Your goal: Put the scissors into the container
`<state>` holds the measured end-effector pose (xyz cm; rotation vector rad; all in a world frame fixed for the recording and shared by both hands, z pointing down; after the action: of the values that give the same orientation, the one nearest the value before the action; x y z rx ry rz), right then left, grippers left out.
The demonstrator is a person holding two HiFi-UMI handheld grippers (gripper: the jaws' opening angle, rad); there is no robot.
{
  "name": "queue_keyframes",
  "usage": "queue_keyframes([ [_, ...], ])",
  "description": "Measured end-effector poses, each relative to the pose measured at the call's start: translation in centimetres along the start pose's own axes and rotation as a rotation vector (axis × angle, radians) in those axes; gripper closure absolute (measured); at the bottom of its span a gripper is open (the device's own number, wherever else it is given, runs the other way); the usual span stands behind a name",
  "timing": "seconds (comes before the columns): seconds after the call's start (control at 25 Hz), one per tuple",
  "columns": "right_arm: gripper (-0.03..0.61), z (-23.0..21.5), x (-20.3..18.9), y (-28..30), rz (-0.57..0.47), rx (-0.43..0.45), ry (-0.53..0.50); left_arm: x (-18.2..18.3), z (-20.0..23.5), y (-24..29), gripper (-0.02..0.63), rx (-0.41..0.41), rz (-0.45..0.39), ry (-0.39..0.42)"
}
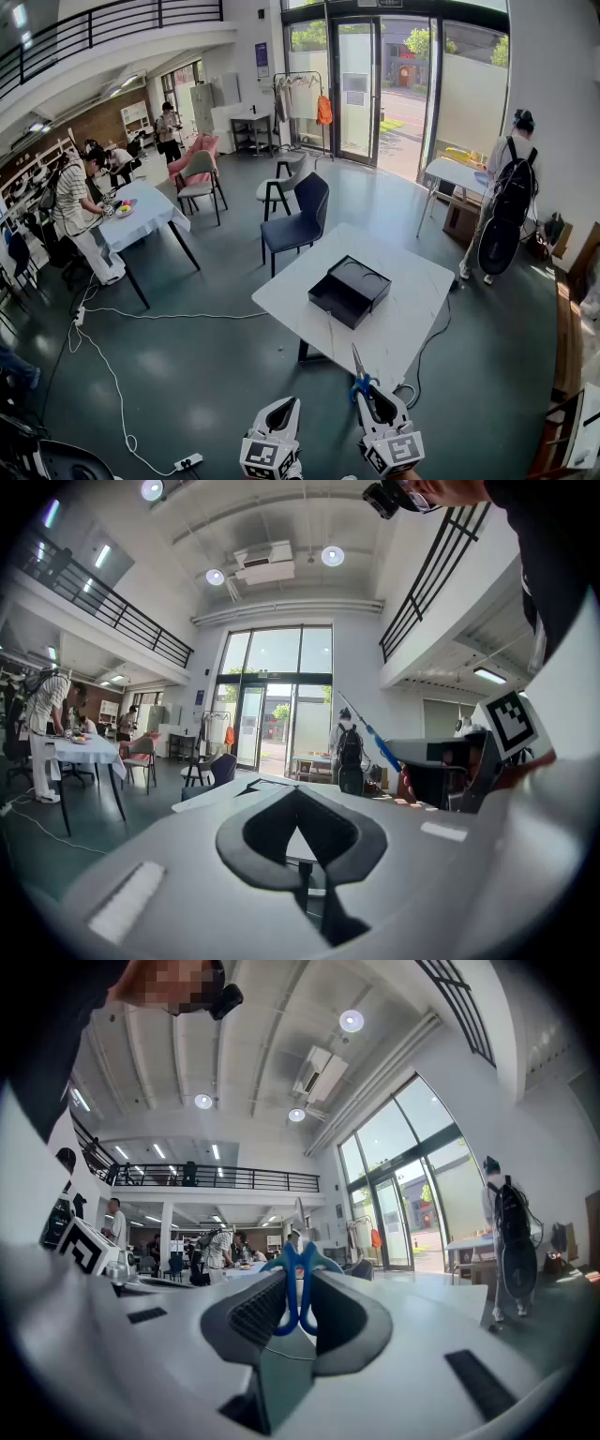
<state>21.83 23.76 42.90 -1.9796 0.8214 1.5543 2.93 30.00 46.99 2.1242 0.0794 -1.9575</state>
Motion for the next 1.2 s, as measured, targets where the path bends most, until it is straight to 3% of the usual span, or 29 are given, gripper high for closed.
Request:
queue_keyframes([
  [0.52,0.489,-0.1,0.1,1.3,-0.02,-0.01,-0.006,0.2,3.0,0.7,0.604,0.052,-0.026,0.033],
  [1.2,0.488,4.0,-0.3,8.4,-0.062,-0.03,-0.013,-0.3,10.6,1.5,0.604,0.009,-0.048,0.037],
])
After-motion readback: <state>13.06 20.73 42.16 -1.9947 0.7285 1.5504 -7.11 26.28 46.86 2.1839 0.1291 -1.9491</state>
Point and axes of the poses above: the fingertips, and each gripper's own axes: y forward along the fingers, z to its left, x out of its top, the point moved 6 cm from there along -y, backward along the fingers, and after that the axes turned 9 degrees about y, right-handed, at the moved point
